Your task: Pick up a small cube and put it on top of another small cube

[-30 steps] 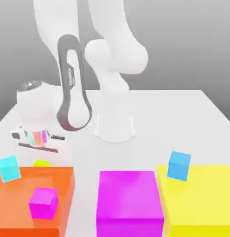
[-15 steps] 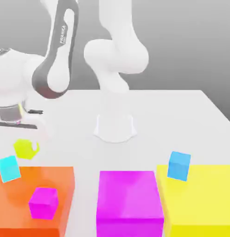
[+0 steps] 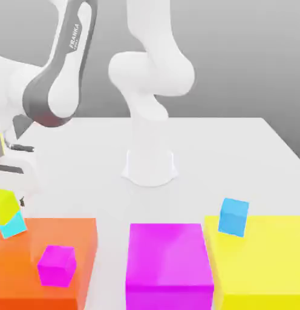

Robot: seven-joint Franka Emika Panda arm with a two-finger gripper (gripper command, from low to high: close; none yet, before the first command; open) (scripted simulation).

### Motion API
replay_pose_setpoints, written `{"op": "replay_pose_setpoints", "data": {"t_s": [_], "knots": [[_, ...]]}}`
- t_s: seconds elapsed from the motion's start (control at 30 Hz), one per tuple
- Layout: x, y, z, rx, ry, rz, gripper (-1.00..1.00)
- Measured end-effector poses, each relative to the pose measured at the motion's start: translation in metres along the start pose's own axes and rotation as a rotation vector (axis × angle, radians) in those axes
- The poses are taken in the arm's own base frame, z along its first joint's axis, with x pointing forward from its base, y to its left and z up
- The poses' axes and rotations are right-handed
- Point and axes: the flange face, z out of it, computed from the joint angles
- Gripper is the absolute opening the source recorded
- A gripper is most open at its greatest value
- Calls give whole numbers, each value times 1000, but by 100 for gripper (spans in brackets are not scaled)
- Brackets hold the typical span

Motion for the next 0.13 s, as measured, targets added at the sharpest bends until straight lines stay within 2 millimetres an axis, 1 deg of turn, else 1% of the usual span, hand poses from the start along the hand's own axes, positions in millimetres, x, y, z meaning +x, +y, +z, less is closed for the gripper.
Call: {"op": "replay_pose_setpoints", "data": {"t_s": [0.03, 0.07, 0.13], "knots": [[1, 0, -6, 0, 1, 1, 100], [1, 0, -17, 0, 1, 2, 100], [1, 1, -44, 0, 1, 3, 100]]}}
